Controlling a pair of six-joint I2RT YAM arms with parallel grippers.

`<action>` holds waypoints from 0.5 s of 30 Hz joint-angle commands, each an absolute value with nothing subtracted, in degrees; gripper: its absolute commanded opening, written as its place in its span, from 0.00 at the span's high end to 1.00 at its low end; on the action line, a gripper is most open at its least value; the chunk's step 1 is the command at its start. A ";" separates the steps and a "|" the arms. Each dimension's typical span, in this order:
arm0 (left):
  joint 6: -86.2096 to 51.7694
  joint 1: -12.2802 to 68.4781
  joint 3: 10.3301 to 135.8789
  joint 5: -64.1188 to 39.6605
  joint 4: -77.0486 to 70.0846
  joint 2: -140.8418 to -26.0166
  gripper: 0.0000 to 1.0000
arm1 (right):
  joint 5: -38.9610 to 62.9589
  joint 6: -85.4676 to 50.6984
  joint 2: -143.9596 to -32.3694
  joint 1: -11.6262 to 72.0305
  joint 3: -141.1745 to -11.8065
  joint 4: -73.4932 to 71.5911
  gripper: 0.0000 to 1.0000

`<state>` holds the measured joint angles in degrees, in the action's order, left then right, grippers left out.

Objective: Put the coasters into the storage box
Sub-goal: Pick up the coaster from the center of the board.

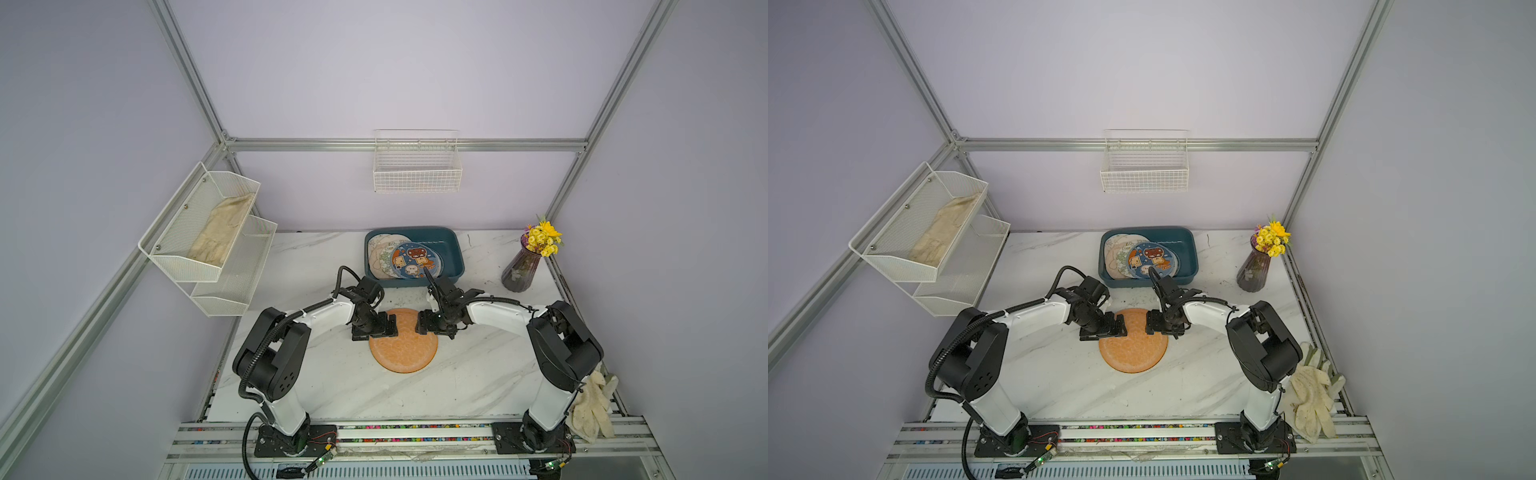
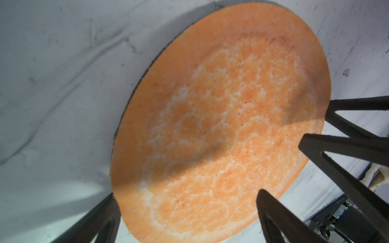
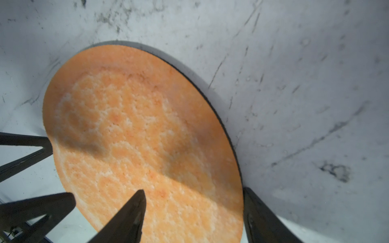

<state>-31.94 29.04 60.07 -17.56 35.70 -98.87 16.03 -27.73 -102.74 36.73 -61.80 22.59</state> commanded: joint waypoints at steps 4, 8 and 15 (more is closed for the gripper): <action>-31.64 30.36 59.67 -20.03 36.65 -103.69 0.03 | 21.57 -27.60 -110.89 39.49 -59.05 24.08 0.27; -31.68 30.32 59.65 -19.95 36.64 -103.67 0.04 | 21.79 -27.49 -111.36 39.59 -59.06 24.08 0.27; -31.88 30.29 59.63 -19.70 36.63 -103.35 0.14 | 21.69 -26.94 -111.36 39.63 -58.97 24.56 0.27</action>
